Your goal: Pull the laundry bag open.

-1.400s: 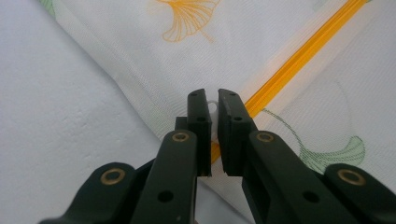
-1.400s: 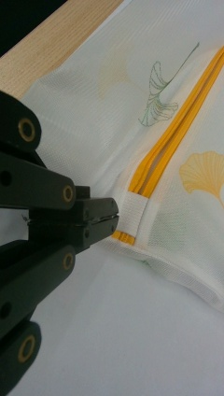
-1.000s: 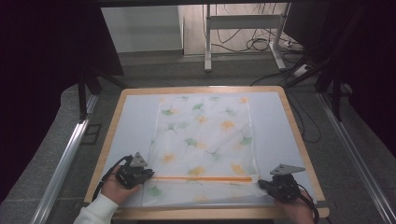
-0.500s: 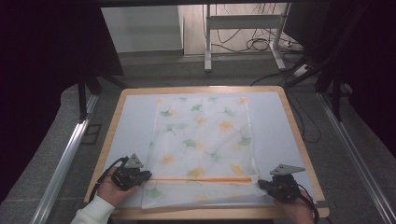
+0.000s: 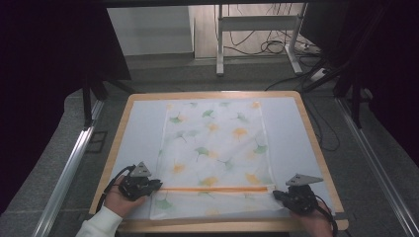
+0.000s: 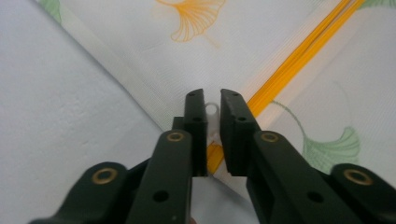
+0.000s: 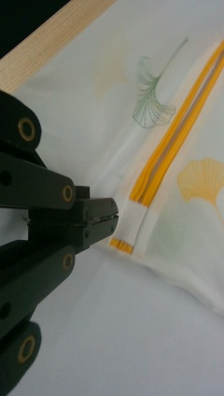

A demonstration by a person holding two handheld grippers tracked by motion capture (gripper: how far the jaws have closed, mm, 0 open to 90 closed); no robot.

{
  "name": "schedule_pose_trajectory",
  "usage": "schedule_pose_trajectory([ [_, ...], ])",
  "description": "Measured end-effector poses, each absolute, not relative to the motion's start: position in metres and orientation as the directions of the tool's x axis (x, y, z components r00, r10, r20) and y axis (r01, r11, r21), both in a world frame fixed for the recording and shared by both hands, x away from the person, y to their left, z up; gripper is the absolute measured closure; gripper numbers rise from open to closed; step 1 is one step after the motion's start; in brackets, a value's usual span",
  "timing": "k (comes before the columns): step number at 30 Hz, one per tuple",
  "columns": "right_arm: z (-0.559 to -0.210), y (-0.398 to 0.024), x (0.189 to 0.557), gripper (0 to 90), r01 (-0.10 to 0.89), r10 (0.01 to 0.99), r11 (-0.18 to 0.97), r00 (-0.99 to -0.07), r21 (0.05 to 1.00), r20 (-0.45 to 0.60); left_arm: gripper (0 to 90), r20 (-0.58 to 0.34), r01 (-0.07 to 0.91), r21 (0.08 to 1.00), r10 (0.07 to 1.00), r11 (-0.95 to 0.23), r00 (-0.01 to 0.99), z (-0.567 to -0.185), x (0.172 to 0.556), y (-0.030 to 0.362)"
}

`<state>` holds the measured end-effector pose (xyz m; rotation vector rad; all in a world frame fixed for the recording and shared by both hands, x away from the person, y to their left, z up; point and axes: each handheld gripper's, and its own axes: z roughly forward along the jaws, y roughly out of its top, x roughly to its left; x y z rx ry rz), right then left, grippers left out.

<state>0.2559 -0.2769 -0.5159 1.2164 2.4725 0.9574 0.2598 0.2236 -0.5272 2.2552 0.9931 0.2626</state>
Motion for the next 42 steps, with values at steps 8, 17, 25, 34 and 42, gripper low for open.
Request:
schedule_pose_trajectory([
  [8, -0.511, -0.275, 0.253, 88.8, 0.584, 0.753, 0.442, -0.654, 0.681, 0.072, 66.2, -0.045, 0.549, 0.697, 0.736, -0.461, 0.675, -0.520, 0.257, 0.225],
  [17, -0.510, -0.274, 0.255, 86.4, 0.574, 0.751, 0.436, -0.657, 0.693, 0.072, 56.6, -0.059, 0.554, 0.727, 0.765, -0.407, 0.641, -0.518, 0.259, 0.230],
  [25, -0.508, -0.269, 0.261, 80.3, 0.563, 0.740, 0.421, -0.667, 0.711, 0.090, 52.2, -0.076, 0.559, 0.753, 0.797, -0.347, 0.599, -0.516, 0.261, 0.233],
  [34, -0.503, -0.255, 0.277, 51.2, 0.536, 0.732, 0.400, -0.675, 0.743, 0.094, 45.4, -0.094, 0.556, 0.771, 0.810, -0.309, 0.579, -0.516, 0.260, 0.232],
  [42, -0.498, -0.246, 0.295, 41.6, 0.524, 0.733, 0.377, -0.673, 0.764, 0.100, 42.7, -0.084, 0.554, 0.769, 0.808, -0.320, 0.584, -0.517, 0.262, 0.226],
])
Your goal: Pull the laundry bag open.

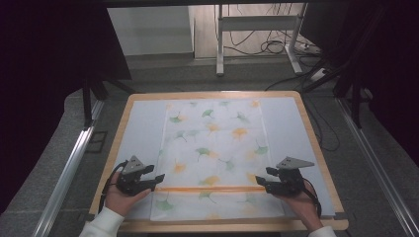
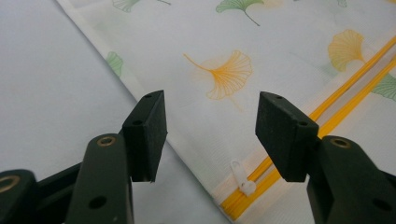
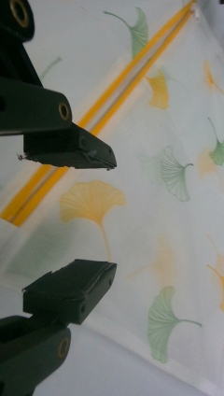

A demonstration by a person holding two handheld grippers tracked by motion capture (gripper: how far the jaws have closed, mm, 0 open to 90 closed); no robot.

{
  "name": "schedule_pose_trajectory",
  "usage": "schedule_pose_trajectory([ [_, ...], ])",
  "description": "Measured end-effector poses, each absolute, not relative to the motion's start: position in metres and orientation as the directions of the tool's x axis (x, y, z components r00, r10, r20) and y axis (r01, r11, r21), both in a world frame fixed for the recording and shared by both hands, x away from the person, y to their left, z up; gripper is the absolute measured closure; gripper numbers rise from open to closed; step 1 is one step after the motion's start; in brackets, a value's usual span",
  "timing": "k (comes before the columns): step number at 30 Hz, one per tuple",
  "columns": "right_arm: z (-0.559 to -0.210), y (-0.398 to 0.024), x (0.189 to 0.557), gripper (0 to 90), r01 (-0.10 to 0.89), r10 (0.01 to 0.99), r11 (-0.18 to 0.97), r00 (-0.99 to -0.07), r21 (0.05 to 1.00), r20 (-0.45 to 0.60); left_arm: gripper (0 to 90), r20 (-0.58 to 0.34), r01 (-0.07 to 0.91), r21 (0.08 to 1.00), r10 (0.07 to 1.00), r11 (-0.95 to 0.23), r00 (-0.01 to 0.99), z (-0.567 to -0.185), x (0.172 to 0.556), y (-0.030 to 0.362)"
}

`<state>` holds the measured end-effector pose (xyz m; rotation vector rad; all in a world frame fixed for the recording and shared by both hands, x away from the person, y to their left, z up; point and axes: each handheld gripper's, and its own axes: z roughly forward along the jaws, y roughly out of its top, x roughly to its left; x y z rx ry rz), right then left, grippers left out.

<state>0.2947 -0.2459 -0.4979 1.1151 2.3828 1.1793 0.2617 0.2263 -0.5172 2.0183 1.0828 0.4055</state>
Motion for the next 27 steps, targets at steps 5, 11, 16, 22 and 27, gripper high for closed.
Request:
schedule_pose_trajectory([
  [5, -0.498, -0.239, 0.306, 40.7, 0.522, 0.738, 0.380, -0.668, 0.763, 0.090, 42.0, -0.065, 0.544, 0.768, 0.804, -0.338, 0.591, -0.518, 0.263, 0.220],
  [11, -0.499, -0.228, 0.323, 40.1, 0.516, 0.736, 0.393, -0.673, 0.761, 0.076, 41.8, -0.050, 0.548, 0.764, 0.815, -0.341, 0.577, -0.521, 0.268, 0.220],
  [16, -0.498, -0.236, 0.322, 39.8, 0.513, 0.741, 0.391, -0.668, 0.764, 0.069, 41.8, -0.053, 0.544, 0.774, 0.823, -0.324, 0.565, -0.520, 0.265, 0.226],
  [22, -0.499, -0.250, 0.319, 39.8, 0.519, 0.757, 0.373, -0.650, 0.769, 0.072, 41.6, -0.056, 0.548, 0.777, 0.832, -0.312, 0.552, -0.520, 0.262, 0.233],
  [27, -0.499, -0.255, 0.317, 39.7, 0.517, 0.759, 0.372, -0.647, 0.771, 0.067, 41.3, -0.068, 0.560, 0.774, 0.841, -0.295, 0.537, -0.520, 0.262, 0.240],
])
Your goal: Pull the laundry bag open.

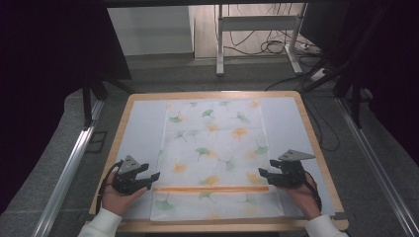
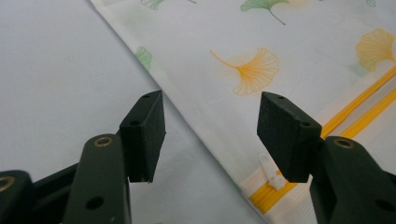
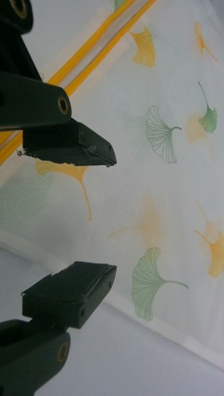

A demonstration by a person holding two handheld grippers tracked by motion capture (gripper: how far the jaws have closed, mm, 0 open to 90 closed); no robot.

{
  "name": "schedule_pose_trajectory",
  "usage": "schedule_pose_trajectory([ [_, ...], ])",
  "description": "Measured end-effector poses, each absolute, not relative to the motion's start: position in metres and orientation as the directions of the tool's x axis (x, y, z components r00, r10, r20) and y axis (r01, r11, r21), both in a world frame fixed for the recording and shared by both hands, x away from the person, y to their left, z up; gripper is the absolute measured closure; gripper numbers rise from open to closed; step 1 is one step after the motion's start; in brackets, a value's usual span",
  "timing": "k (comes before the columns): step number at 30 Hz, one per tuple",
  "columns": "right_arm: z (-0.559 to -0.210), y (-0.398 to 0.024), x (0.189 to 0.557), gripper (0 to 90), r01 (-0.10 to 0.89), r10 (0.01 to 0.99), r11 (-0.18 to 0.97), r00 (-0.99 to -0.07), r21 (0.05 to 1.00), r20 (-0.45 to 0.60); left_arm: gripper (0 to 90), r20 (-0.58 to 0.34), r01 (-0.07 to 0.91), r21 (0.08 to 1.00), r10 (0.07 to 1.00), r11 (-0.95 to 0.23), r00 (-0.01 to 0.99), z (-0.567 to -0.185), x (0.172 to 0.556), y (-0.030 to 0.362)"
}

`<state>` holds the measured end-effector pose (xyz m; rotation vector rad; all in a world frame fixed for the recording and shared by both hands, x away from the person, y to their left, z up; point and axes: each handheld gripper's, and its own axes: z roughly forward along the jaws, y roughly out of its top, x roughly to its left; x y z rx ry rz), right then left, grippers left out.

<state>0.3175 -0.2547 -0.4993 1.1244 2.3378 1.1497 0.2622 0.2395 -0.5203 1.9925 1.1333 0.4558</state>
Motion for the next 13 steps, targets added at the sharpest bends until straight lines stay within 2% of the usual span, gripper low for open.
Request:
schedule_pose_trajectory([
  [13, -0.5003, -0.2589, 0.3164, 39.2, 0.516, 0.762, 0.372, -0.645, 0.772, 0.064, 40.0, -0.068, 0.560, 0.772, 0.837, -0.301, 0.543, -0.5205, 0.2613, 0.2408],
])
